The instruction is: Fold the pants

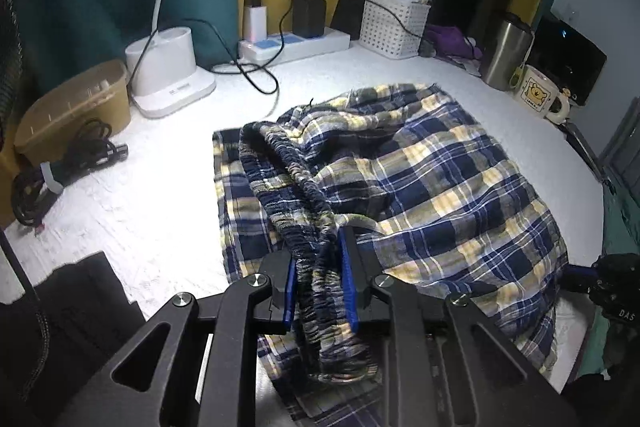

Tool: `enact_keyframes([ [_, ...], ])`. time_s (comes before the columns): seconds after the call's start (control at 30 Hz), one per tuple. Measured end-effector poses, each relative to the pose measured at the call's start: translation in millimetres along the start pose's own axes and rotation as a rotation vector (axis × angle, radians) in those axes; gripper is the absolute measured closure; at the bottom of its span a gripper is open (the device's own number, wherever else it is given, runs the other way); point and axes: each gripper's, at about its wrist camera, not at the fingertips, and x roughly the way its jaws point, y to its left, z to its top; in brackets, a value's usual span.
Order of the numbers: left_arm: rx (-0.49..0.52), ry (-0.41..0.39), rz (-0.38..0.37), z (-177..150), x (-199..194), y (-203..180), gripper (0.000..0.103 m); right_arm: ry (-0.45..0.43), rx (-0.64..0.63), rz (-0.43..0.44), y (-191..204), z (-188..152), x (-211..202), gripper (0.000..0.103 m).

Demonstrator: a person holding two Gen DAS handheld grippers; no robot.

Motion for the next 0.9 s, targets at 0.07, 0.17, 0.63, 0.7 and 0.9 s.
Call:
enact_keyframes([
  [0.07,0.020,-0.021,-0.001,2.3,-6.8,-2.7,0.083,-0.031,0.006,-0.028,-3.6,2.3,-8.0,0.095],
  [0.17,0.011,-0.040,0.010,4.8,-15.4,-1.1,0.075,-0.058,0.020,-0.057,-10.6,10.1,-14.0,0.091],
  [0.63,0.010,-0.047,0.013,1.2,-27.1,-2.1,0.058,-0.072,-0.049,-0.105,0.6,45.2,34.1,0.003],
  [0.7,0.026,-0.007,0.009,-1.8,-12.5,-4.5,0.058,-0.027,-0.071,-0.169,-2.6,40.9,49.6,0.004],
  [0.9,0.024,0.052,0.080,-3.7,14.9,6.7,0.051,-0.017,-0.123,-0.217,-6.8,38.2,48.8,0.004],
])
